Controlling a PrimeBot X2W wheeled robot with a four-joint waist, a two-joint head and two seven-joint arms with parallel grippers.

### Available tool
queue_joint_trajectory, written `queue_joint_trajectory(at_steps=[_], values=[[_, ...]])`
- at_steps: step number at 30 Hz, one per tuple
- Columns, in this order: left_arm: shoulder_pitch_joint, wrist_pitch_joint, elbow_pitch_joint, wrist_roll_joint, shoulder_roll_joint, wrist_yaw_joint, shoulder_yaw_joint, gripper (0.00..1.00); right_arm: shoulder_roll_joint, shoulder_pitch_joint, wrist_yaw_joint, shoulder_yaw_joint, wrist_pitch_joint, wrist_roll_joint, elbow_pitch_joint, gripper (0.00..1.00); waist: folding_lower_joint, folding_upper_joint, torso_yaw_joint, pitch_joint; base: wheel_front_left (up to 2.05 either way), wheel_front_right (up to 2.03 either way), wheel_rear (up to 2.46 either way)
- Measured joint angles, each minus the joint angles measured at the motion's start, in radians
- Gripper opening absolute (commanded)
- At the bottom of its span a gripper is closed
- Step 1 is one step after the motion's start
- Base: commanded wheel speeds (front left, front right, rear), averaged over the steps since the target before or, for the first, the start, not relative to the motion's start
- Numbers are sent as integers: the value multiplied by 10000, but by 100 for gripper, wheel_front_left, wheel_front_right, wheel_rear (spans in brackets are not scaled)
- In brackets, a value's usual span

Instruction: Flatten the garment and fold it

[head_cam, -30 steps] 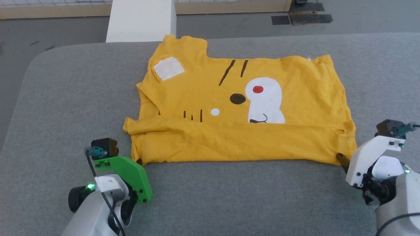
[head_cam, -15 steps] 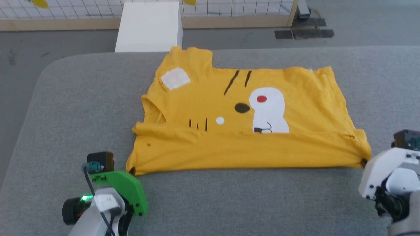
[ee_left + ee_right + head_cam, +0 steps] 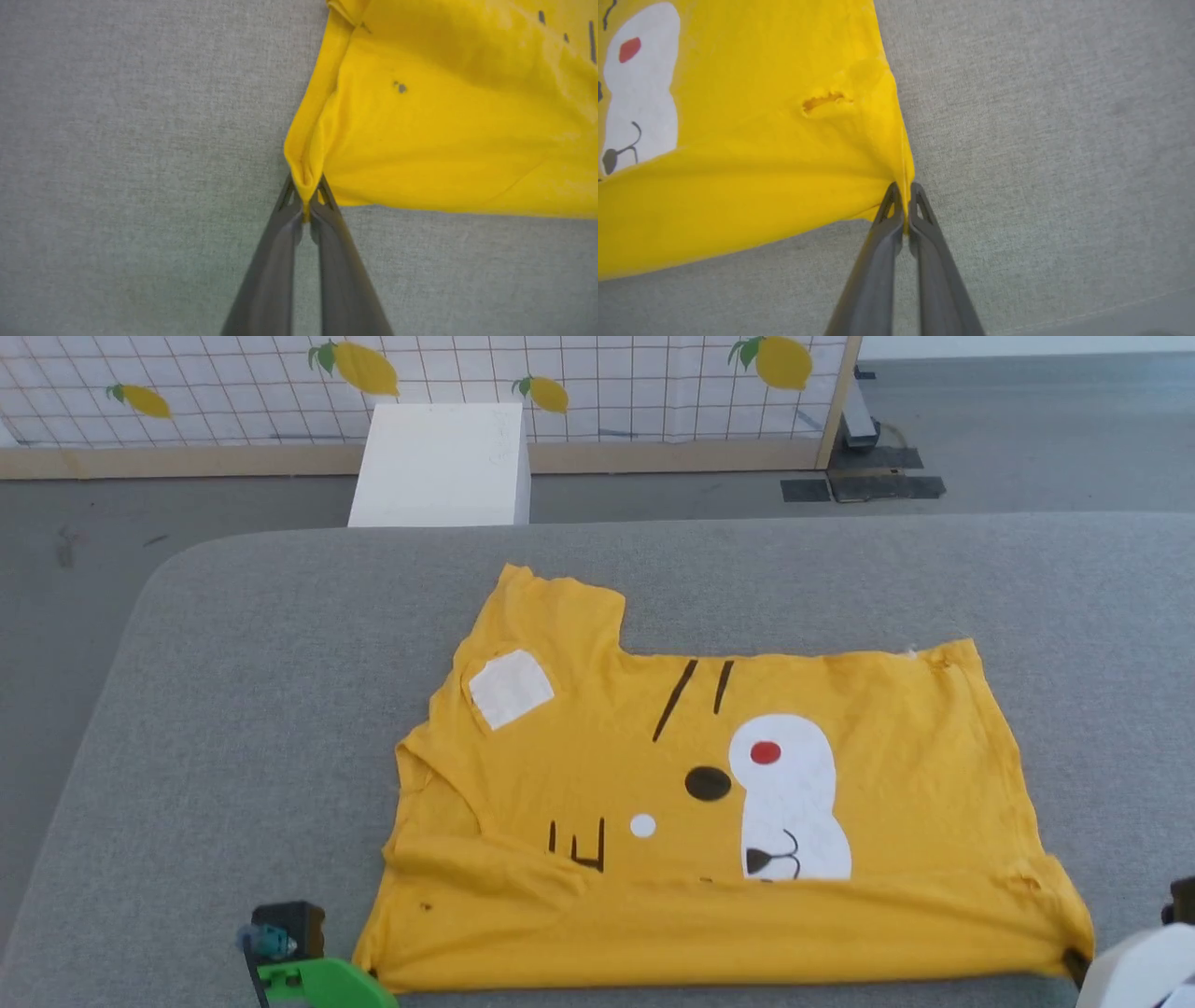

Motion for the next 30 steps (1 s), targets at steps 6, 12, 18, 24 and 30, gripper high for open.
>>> queue_joint_trajectory(at_steps=[6, 12, 18, 24, 30], values=[[218, 35, -211, -102, 40, -119, -109, 0, -19, 166, 0, 8, -92, 109, 905, 0, 0, 0, 60, 187, 0, 0, 0], [200, -489, 184, -370, -82, -389, -50, 100, -88, 120, 0, 211, -951, 441, 1409, 55, 0, 0, 40, 250, 0, 0, 0], [180, -1551, 433, -407, -140, -848, 205, 100, -35, 174, -6, 516, -2750, 543, 1313, 100, 0, 0, 2, 69, 0, 0, 0], [-701, -3223, 380, 180, 50, -1475, 343, 100, -50, 182, -6, 965, -4905, 311, 627, 100, 0, 0, -129, 62, 0, 0, 0], [-2969, -4247, 387, 1108, 247, -2142, 203, 100, -378, -106, -6, 1979, -7039, -316, -130, 100, 0, 0, -286, 380, 0, 0, 0]])
